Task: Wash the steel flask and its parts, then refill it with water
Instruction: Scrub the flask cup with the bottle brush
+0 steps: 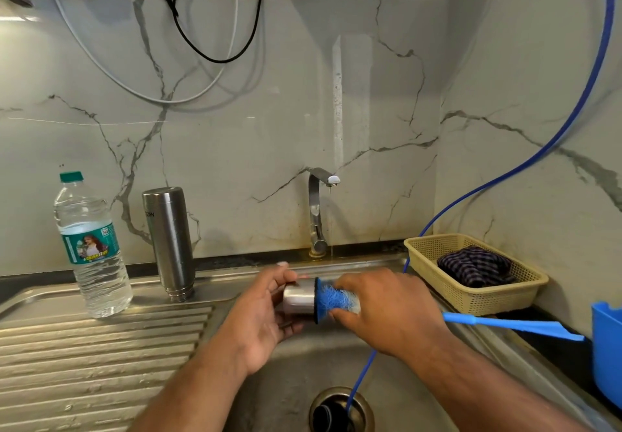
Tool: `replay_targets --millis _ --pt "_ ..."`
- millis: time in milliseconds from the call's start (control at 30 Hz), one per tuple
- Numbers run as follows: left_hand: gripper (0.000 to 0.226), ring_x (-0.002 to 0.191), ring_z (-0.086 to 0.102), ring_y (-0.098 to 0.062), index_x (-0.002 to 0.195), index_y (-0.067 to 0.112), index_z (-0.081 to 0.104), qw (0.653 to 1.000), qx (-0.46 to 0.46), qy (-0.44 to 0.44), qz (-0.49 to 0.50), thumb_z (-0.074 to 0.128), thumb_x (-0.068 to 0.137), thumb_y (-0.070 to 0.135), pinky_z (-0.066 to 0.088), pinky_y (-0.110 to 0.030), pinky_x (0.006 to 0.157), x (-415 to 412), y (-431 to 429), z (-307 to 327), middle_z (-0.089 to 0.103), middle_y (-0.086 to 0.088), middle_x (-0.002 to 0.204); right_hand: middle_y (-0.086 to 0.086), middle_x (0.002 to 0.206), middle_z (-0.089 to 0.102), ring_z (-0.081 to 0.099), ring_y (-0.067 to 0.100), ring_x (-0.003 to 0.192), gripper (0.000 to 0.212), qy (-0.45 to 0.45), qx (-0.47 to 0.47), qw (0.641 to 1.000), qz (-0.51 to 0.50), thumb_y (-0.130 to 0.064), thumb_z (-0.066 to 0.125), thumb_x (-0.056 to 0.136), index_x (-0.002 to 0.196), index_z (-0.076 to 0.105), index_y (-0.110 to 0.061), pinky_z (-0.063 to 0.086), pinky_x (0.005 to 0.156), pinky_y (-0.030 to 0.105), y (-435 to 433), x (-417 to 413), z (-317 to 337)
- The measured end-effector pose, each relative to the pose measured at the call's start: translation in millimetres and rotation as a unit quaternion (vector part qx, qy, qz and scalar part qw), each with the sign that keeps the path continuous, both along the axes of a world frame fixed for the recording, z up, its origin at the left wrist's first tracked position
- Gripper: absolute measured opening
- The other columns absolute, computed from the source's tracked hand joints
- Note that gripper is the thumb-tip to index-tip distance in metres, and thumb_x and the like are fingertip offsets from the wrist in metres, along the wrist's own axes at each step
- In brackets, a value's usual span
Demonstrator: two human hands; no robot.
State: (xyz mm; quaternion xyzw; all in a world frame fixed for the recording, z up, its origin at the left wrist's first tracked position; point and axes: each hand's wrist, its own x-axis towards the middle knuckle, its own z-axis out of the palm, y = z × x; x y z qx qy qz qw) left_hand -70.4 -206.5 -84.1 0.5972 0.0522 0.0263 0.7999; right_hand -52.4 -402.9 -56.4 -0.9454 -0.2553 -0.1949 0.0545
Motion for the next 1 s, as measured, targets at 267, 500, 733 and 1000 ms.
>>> replay_targets --millis 267,500,733,1000 --pt "0.059 0.077 0.073 -0.026 0.116 0.02 0.069 0.982 0.172 0.075 -0.024 0.049 0.091 0.07 0.055 -0.034 0.062 -4.4 1.6 -3.4 0.077 -0.014 0.103 -0.007 0.123 0.068 0.061 0.015 0.111 0.054 -0.035 -0.045 0.998 0.025 -0.065 0.046 0.099 0.147 0.042 -0.042 0.044 0.098 0.04 4.8 -1.5 -0.2" --pt "0.039 0.114 0.064 -0.033 0.123 0.028 0.069 0.992 0.071 -0.069 -0.082 0.075 0.085 0.031 0.056 -0.045 0.09 3.5 19.1 5.8 0.065 -0.013 0.13 -0.009 0.125 0.069 0.063 0.014 0.113 0.056 -0.007 0.006 1.0 -0.003 -0.071 0.045 0.096 0.144 0.049 -0.042 0.048 0.087 0.033 3.6 -0.7 -4.0" --pt "0.052 0.065 0.061 -0.017 0.118 0.012 0.068 0.99 0.116 0.008 -0.081 0.067 0.086 0.054 0.046 -0.026 0.052 -5.3 19.8 3.7 0.073 -0.016 0.098 -0.007 0.125 0.069 0.062 0.016 0.112 0.055 -0.018 -0.042 0.999 -0.001 -0.069 0.045 0.096 0.144 0.048 -0.041 0.042 0.098 0.039 8.8 -8.1 2.3" --pt "0.049 0.092 0.068 -0.032 0.12 0.017 0.066 0.992 -0.007 -0.12 0.028 0.079 0.073 0.024 0.059 -0.036 0.076 10.4 17.7 7.5 0.066 -0.021 0.12 0.004 0.117 0.069 0.064 0.027 0.109 0.055 -0.022 -0.148 0.986 -0.068 -0.067 0.053 0.094 0.136 0.051 -0.032 0.043 0.094 0.042 -26.1 -25.3 86.1"
